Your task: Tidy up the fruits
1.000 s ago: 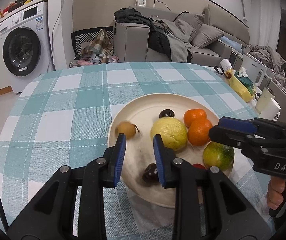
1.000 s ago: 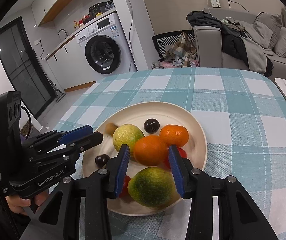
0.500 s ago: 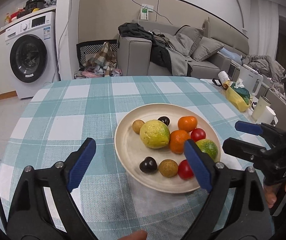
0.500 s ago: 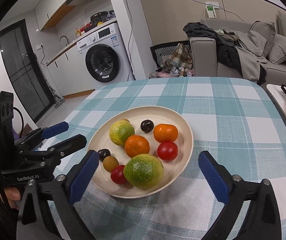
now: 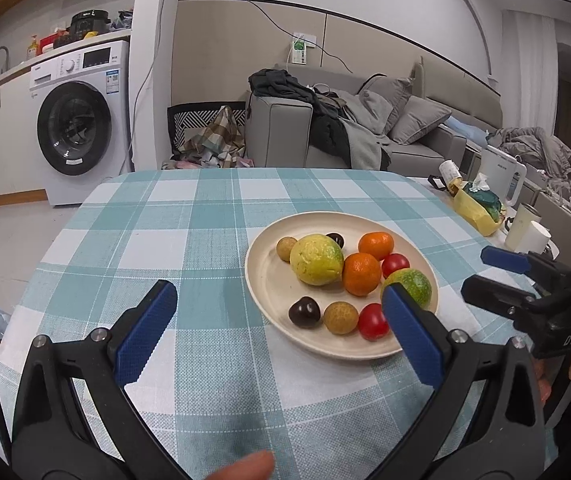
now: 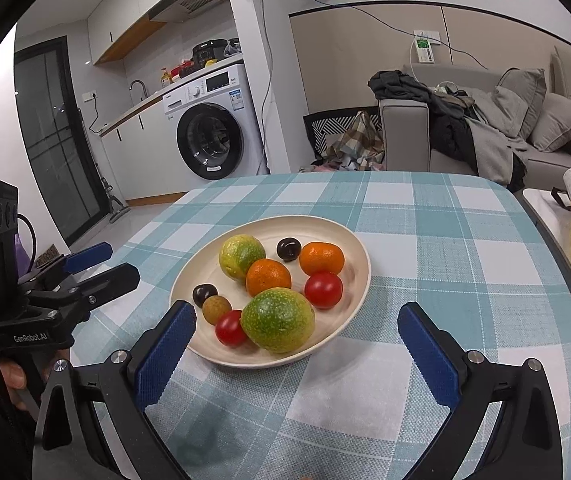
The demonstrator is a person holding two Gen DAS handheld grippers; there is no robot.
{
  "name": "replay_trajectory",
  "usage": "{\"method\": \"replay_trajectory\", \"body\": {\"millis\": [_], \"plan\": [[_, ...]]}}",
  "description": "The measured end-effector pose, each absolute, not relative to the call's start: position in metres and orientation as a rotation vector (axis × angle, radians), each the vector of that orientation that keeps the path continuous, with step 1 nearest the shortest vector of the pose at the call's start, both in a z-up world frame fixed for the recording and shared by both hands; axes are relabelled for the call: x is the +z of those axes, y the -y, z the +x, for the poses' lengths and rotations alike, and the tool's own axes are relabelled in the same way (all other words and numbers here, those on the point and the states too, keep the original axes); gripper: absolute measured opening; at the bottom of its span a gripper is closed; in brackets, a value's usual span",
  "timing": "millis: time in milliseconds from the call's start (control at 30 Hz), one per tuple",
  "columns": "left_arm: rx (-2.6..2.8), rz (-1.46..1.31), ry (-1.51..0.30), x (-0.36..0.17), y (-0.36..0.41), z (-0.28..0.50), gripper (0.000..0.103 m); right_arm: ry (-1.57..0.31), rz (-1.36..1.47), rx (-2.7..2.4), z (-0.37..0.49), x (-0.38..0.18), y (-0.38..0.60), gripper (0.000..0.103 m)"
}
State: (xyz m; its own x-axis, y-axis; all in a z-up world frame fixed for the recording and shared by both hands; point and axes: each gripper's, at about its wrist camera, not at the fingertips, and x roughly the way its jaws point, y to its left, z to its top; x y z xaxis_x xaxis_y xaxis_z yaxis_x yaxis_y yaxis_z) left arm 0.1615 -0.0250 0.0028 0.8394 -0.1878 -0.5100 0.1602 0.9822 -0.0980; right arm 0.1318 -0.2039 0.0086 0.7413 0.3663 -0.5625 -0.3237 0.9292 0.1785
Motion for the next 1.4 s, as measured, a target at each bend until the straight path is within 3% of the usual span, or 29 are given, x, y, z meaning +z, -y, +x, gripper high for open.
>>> {"method": "replay_trajectory", "body": {"millis": [1400], "plan": [[-0.172, -0.041, -0.506, -0.006, 0.028, 0.161, 0.102, -0.553, 0.040, 0.385, 0.120, 0.009, 0.203, 0.103]]}}
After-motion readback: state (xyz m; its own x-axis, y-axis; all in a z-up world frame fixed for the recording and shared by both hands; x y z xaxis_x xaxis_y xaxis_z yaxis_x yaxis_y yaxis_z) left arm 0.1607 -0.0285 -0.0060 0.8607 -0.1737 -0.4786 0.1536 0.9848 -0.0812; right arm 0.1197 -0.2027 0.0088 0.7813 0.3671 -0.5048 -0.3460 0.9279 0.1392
